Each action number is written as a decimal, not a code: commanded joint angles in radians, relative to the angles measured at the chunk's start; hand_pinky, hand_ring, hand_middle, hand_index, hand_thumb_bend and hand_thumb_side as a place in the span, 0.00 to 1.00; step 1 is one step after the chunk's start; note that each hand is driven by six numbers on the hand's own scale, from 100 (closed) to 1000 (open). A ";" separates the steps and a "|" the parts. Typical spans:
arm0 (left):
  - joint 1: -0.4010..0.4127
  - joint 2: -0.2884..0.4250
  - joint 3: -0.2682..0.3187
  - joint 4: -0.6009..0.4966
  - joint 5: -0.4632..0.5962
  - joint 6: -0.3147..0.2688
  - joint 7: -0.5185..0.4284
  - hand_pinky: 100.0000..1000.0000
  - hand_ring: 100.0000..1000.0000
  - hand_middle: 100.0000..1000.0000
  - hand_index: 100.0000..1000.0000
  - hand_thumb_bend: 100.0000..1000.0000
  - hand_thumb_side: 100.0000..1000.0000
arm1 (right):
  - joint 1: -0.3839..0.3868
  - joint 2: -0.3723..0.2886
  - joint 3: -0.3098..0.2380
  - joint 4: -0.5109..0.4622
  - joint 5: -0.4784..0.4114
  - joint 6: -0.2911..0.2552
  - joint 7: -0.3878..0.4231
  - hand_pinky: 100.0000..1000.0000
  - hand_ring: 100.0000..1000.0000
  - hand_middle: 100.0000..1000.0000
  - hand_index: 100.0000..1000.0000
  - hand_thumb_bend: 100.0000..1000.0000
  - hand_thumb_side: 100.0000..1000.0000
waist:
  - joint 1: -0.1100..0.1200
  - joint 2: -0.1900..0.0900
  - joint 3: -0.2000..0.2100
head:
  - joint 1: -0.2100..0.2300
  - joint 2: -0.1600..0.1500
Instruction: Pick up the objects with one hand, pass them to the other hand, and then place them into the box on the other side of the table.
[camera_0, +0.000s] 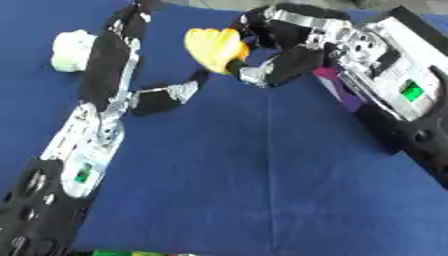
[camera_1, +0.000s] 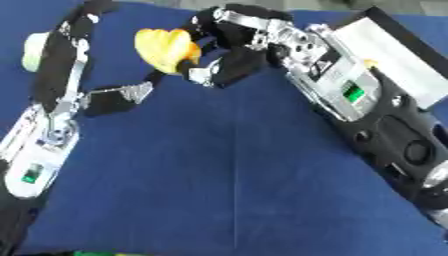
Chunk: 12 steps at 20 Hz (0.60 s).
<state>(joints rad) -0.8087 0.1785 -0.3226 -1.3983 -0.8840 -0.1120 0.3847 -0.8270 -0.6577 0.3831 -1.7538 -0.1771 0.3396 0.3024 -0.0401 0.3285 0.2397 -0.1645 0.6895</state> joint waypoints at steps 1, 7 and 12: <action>0.004 0.078 0.021 -0.005 0.028 0.005 -0.009 0.84 0.76 0.69 0.88 0.31 0.35 | 0.012 -0.085 -0.057 -0.035 -0.036 -0.005 -0.041 0.86 0.92 0.48 0.52 0.00 0.00 | 0.007 -0.034 -0.005 | 0.005 0.007; 0.063 0.272 0.063 -0.055 0.098 0.010 -0.092 0.81 0.75 0.67 0.82 0.15 0.39 | 0.148 -0.241 -0.203 -0.063 -0.133 -0.021 -0.169 0.86 0.93 0.50 0.54 0.00 0.00 | 0.015 -0.032 -0.009 | -0.014 0.000; 0.109 0.417 0.130 -0.119 0.189 0.044 -0.159 0.82 0.77 0.72 0.85 0.15 0.46 | 0.182 -0.293 -0.275 0.046 -0.116 -0.041 -0.244 0.86 0.93 0.50 0.54 0.00 0.00 | 0.024 -0.025 -0.011 | -0.045 -0.004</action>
<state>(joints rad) -0.6887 0.5370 -0.2188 -1.4858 -0.7204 -0.0756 0.2409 -0.6341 -0.9029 0.1383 -1.7238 -0.2993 0.3038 0.0760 -0.0187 0.3266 0.2294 -0.2013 0.6922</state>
